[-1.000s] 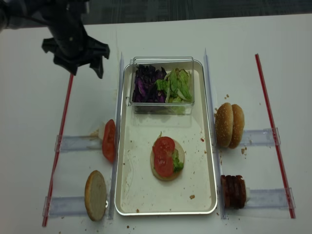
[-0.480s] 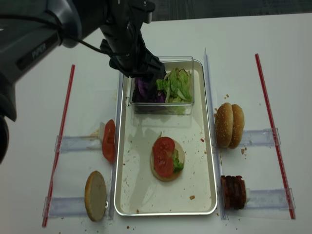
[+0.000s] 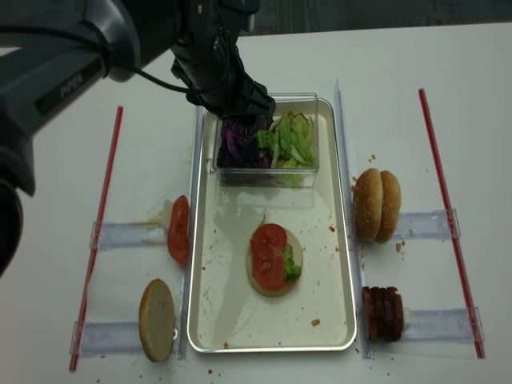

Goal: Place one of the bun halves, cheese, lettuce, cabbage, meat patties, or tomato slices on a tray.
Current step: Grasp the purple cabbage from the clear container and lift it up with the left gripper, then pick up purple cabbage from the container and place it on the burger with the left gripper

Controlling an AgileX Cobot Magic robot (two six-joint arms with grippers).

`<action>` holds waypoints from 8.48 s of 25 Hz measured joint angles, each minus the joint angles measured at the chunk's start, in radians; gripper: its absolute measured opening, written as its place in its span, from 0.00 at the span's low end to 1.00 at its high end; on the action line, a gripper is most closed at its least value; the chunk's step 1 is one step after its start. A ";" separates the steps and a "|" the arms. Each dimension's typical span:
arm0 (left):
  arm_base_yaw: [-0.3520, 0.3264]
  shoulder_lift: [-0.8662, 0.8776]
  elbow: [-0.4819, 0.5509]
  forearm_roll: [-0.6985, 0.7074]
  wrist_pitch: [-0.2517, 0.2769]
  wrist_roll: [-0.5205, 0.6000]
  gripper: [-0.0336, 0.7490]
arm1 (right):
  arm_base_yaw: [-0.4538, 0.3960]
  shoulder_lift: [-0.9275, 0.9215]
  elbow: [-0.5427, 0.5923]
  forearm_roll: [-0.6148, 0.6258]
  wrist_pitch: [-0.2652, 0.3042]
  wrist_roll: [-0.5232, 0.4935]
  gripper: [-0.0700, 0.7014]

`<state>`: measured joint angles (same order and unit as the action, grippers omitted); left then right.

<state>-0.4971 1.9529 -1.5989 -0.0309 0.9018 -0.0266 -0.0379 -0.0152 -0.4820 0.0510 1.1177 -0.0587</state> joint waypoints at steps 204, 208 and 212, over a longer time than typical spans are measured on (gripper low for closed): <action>-0.297 -0.111 0.331 0.000 -0.003 0.131 0.62 | 0.000 0.000 0.000 -0.002 0.000 -0.002 0.50; -0.297 -0.111 0.331 -0.002 -0.003 0.131 0.75 | 0.000 0.000 0.000 -0.002 0.000 -0.002 0.50; -0.297 -0.111 0.331 -0.002 -0.003 0.131 0.77 | 0.000 0.000 0.000 -0.002 0.000 -0.002 0.50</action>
<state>-0.7936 1.8422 -1.2680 -0.0329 0.8984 0.1047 -0.0379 -0.0152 -0.4820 0.0487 1.1177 -0.0608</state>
